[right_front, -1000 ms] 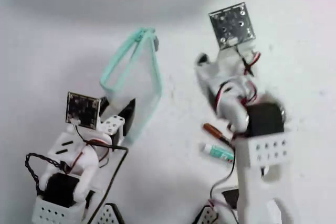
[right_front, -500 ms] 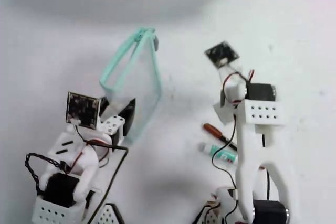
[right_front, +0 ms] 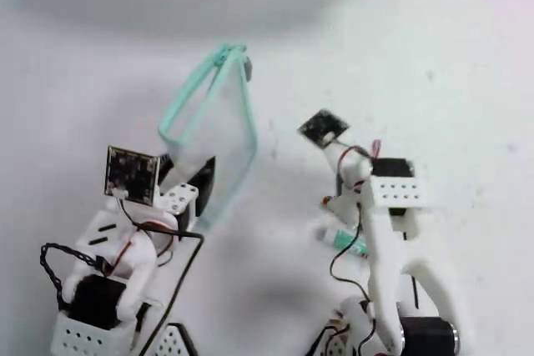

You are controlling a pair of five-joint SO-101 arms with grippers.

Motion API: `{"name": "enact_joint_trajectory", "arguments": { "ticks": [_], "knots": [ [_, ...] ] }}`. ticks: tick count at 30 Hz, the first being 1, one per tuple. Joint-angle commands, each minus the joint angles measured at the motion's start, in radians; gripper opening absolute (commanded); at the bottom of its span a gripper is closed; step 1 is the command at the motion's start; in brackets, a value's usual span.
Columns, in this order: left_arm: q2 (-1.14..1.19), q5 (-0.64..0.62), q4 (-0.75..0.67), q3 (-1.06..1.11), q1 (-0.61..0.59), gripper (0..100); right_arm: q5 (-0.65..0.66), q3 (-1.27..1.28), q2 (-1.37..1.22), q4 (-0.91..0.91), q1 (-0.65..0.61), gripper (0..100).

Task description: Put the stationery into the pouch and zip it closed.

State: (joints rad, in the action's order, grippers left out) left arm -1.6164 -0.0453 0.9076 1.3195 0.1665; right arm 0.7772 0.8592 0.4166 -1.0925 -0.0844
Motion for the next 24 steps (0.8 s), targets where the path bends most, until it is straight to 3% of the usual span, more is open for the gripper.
{"name": "enact_joint_trajectory", "arguments": {
  "ticks": [1, 13, 15, 18, 20, 24],
  "knots": [
    [-0.012, -0.008, -0.021, -0.005, 0.002, 21, 0.014, 0.02, 0.004, -0.005, -0.059, 21.2],
    [-0.012, -0.009, -0.021, -0.005, 0.002, 21, 0.012, 0.044, -0.226, 0.168, -0.051, 21.0],
    [-0.012, -0.009, -0.021, -0.005, 0.001, 21, 0.014, 0.006, -0.26, 0.133, -0.045, 16.5],
    [-0.012, -0.009, -0.021, -0.005, 0.001, 21, 0.015, 0.002, -0.289, 0.134, -0.053, 0.1],
    [-0.012, -0.009, -0.021, -0.005, 0.001, 21, 0.015, 0.002, -0.294, 0.133, -0.053, 4.5],
    [-0.012, -0.009, -0.021, -0.005, 0.001, 21, 0.015, -0.035, -0.285, 0.127, -0.047, 2.0]
  ]
}}
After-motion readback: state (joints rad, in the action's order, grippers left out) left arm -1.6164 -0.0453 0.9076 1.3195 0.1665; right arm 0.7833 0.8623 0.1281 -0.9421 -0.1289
